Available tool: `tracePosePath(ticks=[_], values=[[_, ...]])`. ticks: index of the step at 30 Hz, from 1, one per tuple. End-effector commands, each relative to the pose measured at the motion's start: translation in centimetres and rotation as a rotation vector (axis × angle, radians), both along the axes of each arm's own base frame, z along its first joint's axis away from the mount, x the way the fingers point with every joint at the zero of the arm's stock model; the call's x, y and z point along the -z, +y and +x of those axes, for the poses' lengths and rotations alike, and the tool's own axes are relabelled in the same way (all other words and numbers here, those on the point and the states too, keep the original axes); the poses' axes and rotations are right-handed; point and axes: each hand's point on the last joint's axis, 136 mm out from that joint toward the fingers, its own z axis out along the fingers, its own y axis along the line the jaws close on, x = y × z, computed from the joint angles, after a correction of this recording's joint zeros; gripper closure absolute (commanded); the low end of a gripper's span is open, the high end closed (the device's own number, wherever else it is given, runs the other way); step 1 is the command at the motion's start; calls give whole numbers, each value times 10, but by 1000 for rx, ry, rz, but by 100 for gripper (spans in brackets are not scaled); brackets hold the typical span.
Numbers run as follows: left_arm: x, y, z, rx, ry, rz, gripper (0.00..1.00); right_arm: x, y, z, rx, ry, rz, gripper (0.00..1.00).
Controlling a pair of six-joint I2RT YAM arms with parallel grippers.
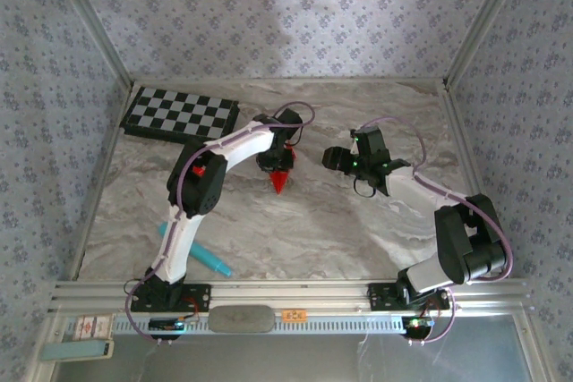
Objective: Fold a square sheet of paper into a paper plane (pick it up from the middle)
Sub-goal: Move a paper plane to the center of the table.
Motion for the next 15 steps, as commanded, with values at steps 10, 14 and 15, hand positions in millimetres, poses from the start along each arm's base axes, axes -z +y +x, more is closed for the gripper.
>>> tracePosePath(ticks=[10, 14, 15], values=[[20, 3, 6, 26, 26, 54, 65, 2, -3, 0, 4, 1, -2, 22], [21, 3, 11, 32, 22, 68, 65, 3, -4, 0, 7, 4, -3, 22], [21, 2, 13, 33, 20, 69, 65, 4, -4, 0, 8, 6, -4, 22]])
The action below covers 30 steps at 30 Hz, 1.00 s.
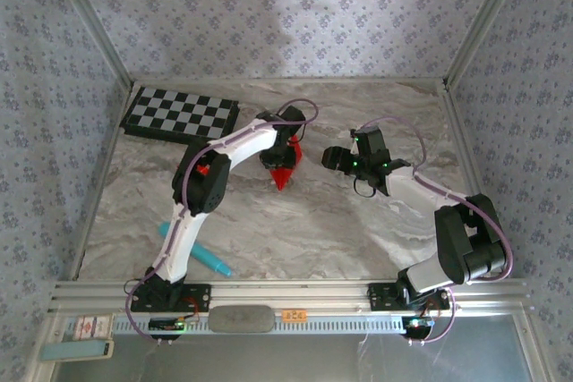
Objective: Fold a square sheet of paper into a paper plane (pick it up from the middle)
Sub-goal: Move a paper plane to the center of the table, then reset both arms
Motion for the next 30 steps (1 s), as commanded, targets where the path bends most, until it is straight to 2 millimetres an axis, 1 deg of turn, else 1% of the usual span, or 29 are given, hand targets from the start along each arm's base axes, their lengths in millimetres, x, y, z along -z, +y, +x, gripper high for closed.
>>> tracePosePath(ticks=[1, 4, 6, 8, 9, 11, 16, 17, 18, 21, 24, 25, 28, 30], values=[[20, 10, 1, 12, 34, 63, 64, 3, -3, 0, 7, 5, -4, 22], [8, 7, 5, 8, 15, 49, 64, 1, -3, 0, 7, 2, -3, 22], [-13, 0, 12, 2, -22, 18, 62, -1, -3, 1, 7, -3, -1, 22], [-34, -1, 17, -15, -66, -6, 60, -2, -4, 1, 10, -7, -2, 22], [-42, -1, 18, -23, -80, -13, 59, -2, -4, 1, 10, -7, -2, 21], [-58, 1, 20, -45, -115, -25, 57, -4, -4, 2, 11, -11, -2, 21], [-82, 4, 20, -79, -156, -57, 52, -4, -5, 2, 14, -10, -5, 21], [-80, 9, 16, -86, -150, -47, 51, -5, -5, 2, 14, -13, -8, 21], [-84, 11, 16, -91, -161, -48, 51, -6, -6, 2, 14, -15, -11, 21], [-109, 18, 18, -114, -224, -70, 49, -15, -9, 4, 11, -37, -29, 21], [-142, 35, 19, -151, -323, -83, 47, -34, -15, 7, 9, -79, -61, 20], [-157, 42, 18, -167, -368, -88, 46, -43, -17, 9, 9, -100, -79, 19], [-191, 74, 15, -230, -499, -89, 41, -71, -29, 15, 22, -176, -144, 14], [-209, 103, 8, -284, -592, -68, 32, -88, -39, 17, 37, -227, -203, 8]])
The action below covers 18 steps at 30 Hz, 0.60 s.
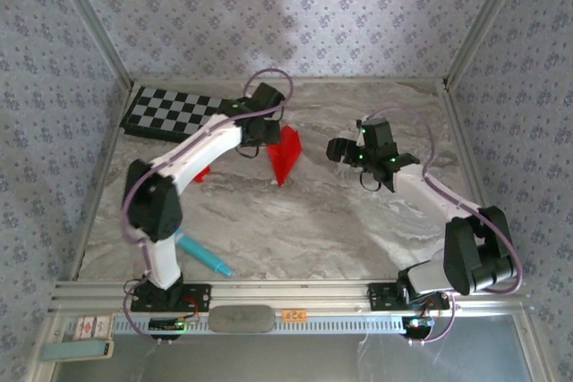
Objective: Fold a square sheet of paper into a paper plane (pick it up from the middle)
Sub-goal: Reset both arms
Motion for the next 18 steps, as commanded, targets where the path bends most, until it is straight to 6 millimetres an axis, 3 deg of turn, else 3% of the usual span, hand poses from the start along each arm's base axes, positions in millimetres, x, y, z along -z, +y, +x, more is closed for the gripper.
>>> tracePosePath(ticks=[1, 5, 9, 12, 18], values=[[-49, 55, -1, -148, -212, 27, 27, -44, -25, 8, 38, -126, -137, 5], [-63, 122, -21, -275, -368, 86, 5, -63, -59, 7, 153, -180, -238, 0], [-55, 184, -50, -425, -454, 115, 0, -68, -103, 0, 310, -228, -344, 0], [-42, 222, -74, -540, -531, 172, 0, -54, -135, -9, 428, -216, -400, 0], [2, 272, -106, -633, -615, 240, 0, -9, -183, -29, 574, -197, -453, 0]])
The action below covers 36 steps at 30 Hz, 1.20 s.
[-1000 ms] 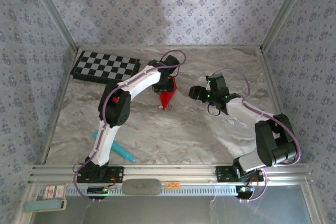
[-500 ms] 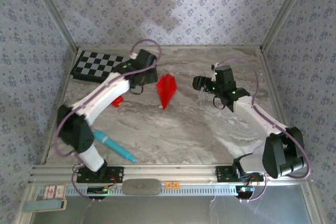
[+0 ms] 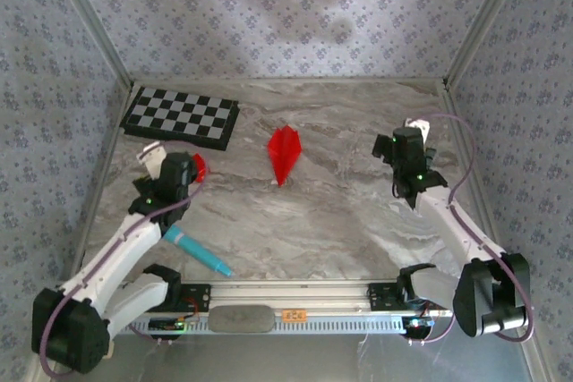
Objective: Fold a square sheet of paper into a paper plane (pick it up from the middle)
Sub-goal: Reset both arms
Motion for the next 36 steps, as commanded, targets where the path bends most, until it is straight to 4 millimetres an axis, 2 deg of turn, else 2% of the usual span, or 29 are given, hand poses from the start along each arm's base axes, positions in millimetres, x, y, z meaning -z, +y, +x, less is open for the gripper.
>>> tracePosePath(ticks=[1, 3, 5, 7, 11, 14, 18, 24, 30, 36], values=[[-11, 24, -4, -67, -138, 61, 0, 11, -31, -10, 108, -49, -65, 0], [2, 33, -9, -73, -158, 96, 0, 23, -36, -13, 107, -77, -100, 0], [4, 38, -9, -50, -179, 73, 0, 33, -36, -12, 88, -98, -124, 0], [5, 40, -6, -16, -207, 88, 0, 44, -33, -10, 58, -86, -133, 0], [26, 43, 2, 58, -170, 110, 0, 58, -20, 2, -31, -87, -141, 0], [36, 36, 12, 142, -172, 110, 0, 61, -9, 12, -108, -118, -156, 0], [39, 14, 34, 304, -192, 143, 0, 61, 3, 21, -206, -121, -204, 0], [45, -12, 70, 469, -201, 161, 0, 59, 4, 21, -269, -190, -220, 0], [66, -11, 85, 489, -172, 146, 0, 70, -2, 25, -279, -197, -164, 0], [76, -6, 94, 467, -136, 123, 0, 84, -10, 31, -252, -184, -144, 0]])
